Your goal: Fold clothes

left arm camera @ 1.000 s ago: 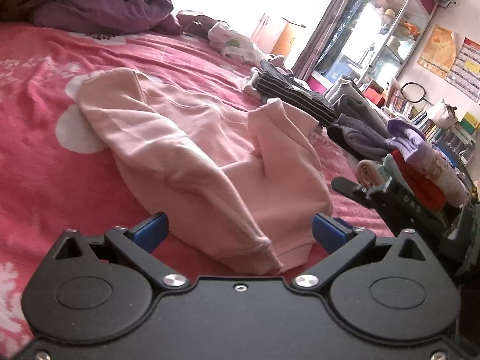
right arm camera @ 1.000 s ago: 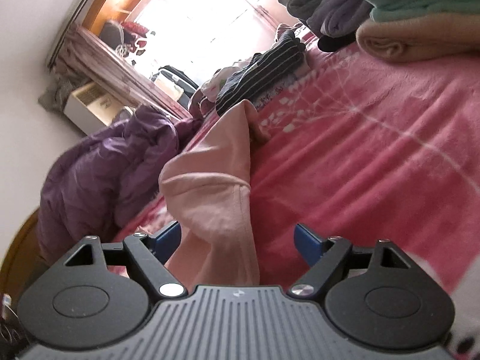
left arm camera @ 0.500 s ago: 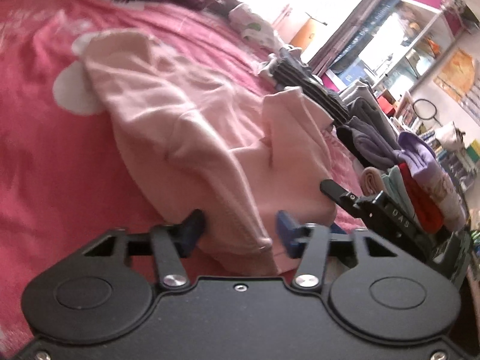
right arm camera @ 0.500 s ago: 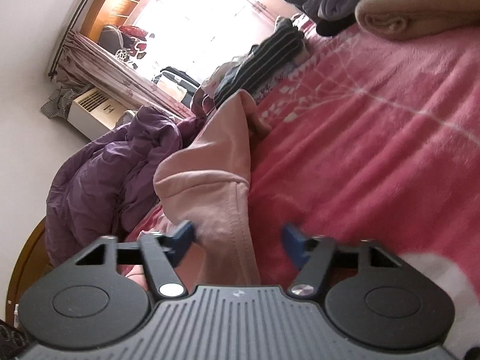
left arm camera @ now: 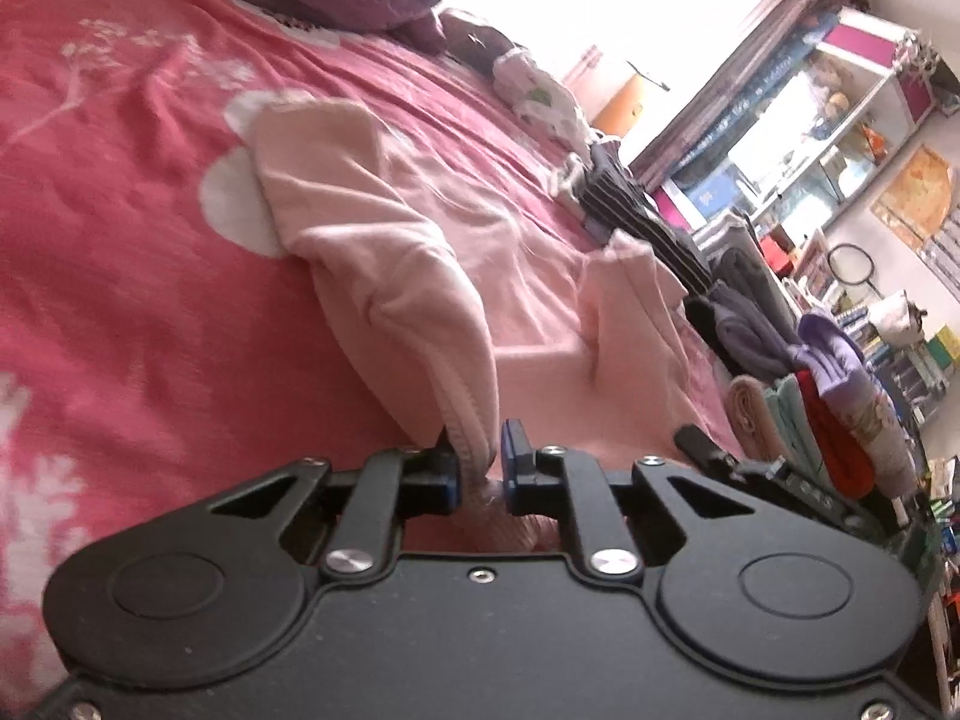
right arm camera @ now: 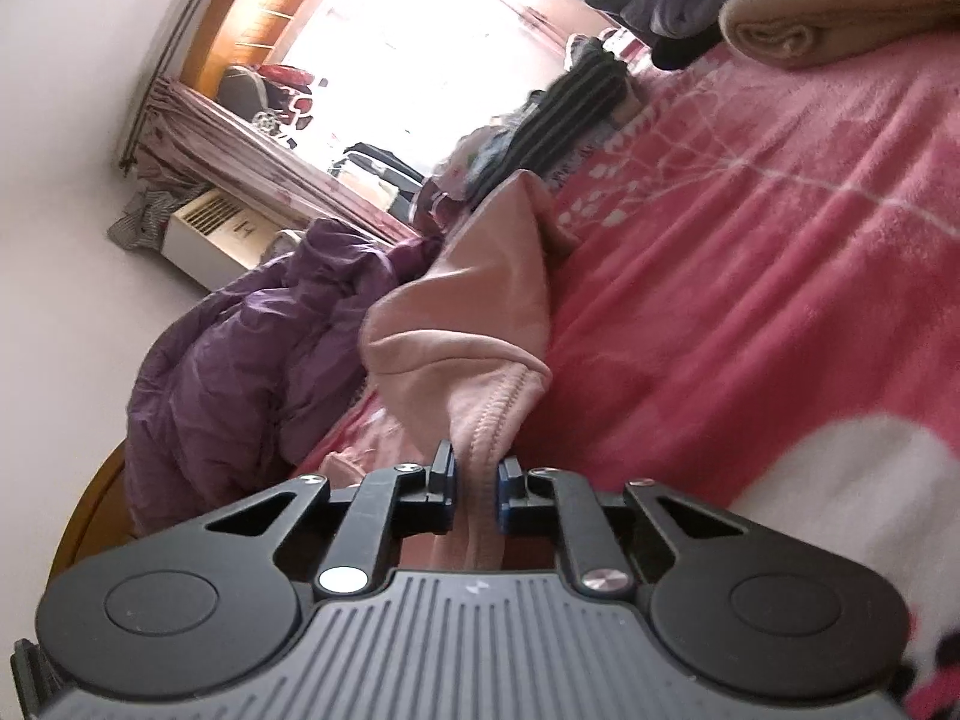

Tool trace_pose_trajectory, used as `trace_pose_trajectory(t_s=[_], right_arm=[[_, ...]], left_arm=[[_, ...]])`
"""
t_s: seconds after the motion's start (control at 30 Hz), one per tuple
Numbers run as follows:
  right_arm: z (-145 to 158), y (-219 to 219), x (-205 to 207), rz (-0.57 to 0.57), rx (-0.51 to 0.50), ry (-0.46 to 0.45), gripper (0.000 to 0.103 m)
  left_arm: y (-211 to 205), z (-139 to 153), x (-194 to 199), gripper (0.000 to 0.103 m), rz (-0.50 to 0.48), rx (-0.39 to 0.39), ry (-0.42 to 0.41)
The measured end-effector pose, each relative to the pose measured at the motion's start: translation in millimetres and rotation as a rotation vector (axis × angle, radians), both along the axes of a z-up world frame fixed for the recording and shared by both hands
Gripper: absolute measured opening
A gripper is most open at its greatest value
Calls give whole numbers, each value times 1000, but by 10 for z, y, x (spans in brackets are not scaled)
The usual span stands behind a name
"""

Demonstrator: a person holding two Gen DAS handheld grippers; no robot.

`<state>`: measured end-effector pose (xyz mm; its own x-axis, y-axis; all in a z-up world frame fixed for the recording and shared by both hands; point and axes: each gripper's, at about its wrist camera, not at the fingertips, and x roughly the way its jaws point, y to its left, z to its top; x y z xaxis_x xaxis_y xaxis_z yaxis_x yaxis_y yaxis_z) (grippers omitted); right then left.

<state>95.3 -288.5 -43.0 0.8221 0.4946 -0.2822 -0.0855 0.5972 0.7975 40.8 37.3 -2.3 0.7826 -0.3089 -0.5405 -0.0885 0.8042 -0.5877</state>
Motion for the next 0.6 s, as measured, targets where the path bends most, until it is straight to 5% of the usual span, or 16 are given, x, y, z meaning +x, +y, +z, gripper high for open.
trace_pose_trajectory(t_s=[0.23, 0.6], right_arm=[[97, 144, -325, 13, 1, -11, 11], [68, 417, -744, 28, -68, 98, 10]], left_arm=[[289, 49, -283, 10, 55, -38, -8], [508, -179, -623, 7, 94, 1, 62]])
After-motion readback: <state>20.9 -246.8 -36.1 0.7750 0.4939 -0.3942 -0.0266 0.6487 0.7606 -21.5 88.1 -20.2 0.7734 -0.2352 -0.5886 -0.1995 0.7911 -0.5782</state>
